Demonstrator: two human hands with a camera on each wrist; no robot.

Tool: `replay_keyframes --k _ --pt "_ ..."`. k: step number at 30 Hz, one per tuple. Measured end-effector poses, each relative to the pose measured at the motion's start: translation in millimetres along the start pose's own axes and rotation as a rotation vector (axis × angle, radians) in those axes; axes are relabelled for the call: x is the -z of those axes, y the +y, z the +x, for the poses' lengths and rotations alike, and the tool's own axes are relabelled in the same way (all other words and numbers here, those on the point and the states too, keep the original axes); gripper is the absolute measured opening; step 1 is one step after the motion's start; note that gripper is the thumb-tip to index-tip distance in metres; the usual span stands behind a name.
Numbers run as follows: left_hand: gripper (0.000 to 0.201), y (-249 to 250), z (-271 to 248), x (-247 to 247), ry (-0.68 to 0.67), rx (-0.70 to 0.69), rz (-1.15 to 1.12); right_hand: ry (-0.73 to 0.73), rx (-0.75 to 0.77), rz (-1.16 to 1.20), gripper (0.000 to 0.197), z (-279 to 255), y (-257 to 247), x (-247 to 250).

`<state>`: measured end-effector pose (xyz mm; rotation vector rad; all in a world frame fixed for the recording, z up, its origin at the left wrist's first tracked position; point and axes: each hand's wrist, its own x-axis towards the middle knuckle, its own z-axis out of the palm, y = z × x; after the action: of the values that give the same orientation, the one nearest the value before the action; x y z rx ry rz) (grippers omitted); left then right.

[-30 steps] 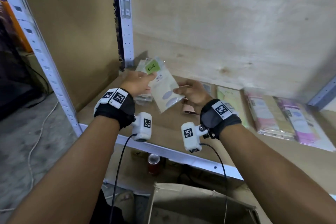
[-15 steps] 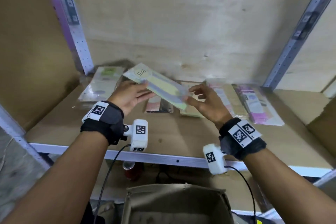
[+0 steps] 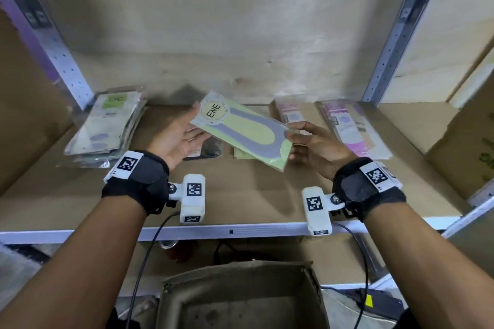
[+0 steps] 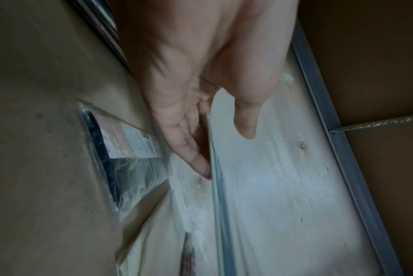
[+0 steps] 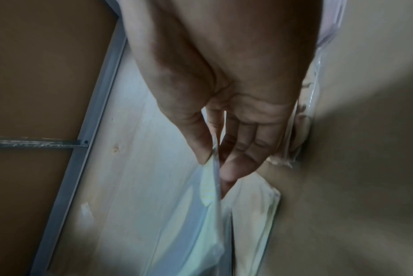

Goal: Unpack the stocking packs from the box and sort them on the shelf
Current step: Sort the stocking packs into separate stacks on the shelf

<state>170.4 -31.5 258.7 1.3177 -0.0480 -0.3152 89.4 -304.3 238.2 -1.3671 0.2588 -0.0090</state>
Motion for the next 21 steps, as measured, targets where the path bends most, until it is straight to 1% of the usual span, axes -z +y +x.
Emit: replay_keyframes --k 2,4,7,10,15,16,19,21 --pt "0.042 -2 4 1 0.05 -0.004 0.102 -0.003 0.02 -0.058 0.026 0 0 3" --pt "0.05 -4 6 0 0.11 -0.02 0.202 -0.009 0.034 -0.116 0.021 -2 -2 3" --pt "0.047 -7 6 -4 0.195 -0.084 0.268 -0.007 0.044 -0.152 0.016 -5 -3 4" --pt "0.042 -9 4 -8 0.205 -0.107 0.236 -0.009 0.057 -0.155 0.015 -6 -3 5" --pt "0.035 -9 3 -10 0.112 -0.039 0.104 -0.026 0.034 -0.131 0.015 -7 0 5" --pt "0.038 -10 3 -10 0.105 -0.022 0.088 -0.024 0.022 -0.125 0.015 -6 1 6" --pt "0.054 -11 6 -6 0.098 0.0 0.047 -0.018 0.002 -0.094 0.018 -5 3 7" --pt "0.059 -10 6 -5 0.093 0.007 -0.051 -0.01 0.001 -0.039 0.02 -4 4 8"
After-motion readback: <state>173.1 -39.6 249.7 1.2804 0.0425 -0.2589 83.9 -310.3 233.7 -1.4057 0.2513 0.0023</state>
